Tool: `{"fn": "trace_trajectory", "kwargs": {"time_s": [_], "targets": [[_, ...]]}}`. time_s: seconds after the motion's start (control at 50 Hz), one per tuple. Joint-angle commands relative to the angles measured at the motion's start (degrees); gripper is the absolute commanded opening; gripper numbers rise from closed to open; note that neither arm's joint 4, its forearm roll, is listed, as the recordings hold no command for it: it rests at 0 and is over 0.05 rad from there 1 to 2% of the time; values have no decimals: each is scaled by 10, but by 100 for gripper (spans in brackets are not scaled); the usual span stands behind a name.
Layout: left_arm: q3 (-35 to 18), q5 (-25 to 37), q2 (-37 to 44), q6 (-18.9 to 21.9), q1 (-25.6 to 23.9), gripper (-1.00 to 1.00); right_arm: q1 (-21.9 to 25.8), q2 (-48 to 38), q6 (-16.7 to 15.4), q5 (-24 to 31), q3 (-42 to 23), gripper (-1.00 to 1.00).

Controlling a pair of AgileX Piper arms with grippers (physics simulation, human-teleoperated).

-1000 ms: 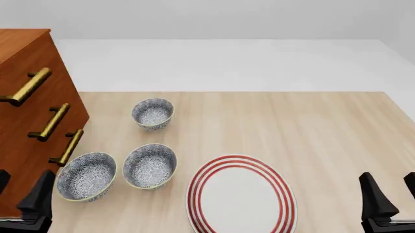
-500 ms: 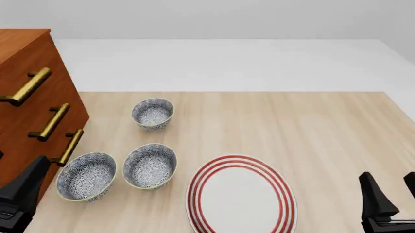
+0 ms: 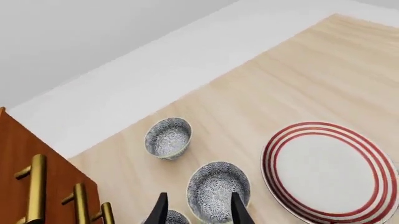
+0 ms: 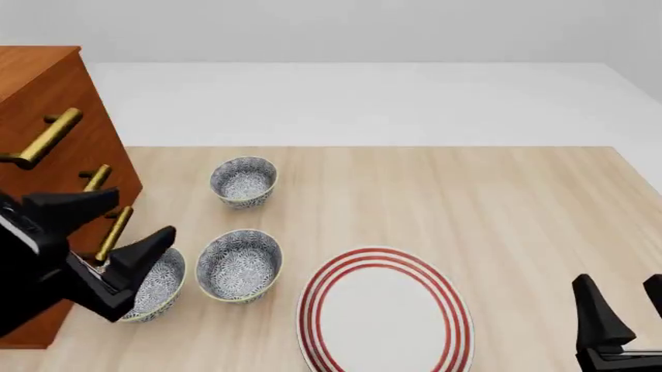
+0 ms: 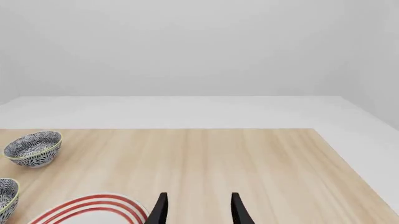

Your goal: Pick up the bowl and put it in the middle on the plate.

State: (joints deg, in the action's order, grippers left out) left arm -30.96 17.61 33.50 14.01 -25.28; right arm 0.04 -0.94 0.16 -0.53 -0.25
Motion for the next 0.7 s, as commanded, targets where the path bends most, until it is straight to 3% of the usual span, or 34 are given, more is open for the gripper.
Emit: {"fn": "trace_trajectory", "kwargs": {"time_s": [0.02,0.18,0.3,0.42,0.54,0.56,0.7], "targets": [[-24,21,82,57,-48,100,0,0,0,-1,0,100],[-28,49,131,82,-96,100,0,-1,0,-1,0,100],[-10,49,156,85,-104,100,0,-1,0,-1,0,100],[1,46,165,113,-92,100,0,-1,1,-1,0,100],[5,49,189,103,-113,100,0,0,0,-1,0,100],[12,46,194,120,-111,100,0,0,0,-1,0,100],[9,52,207,140,-104,100,0,-1,0,-1,0,100]]}}
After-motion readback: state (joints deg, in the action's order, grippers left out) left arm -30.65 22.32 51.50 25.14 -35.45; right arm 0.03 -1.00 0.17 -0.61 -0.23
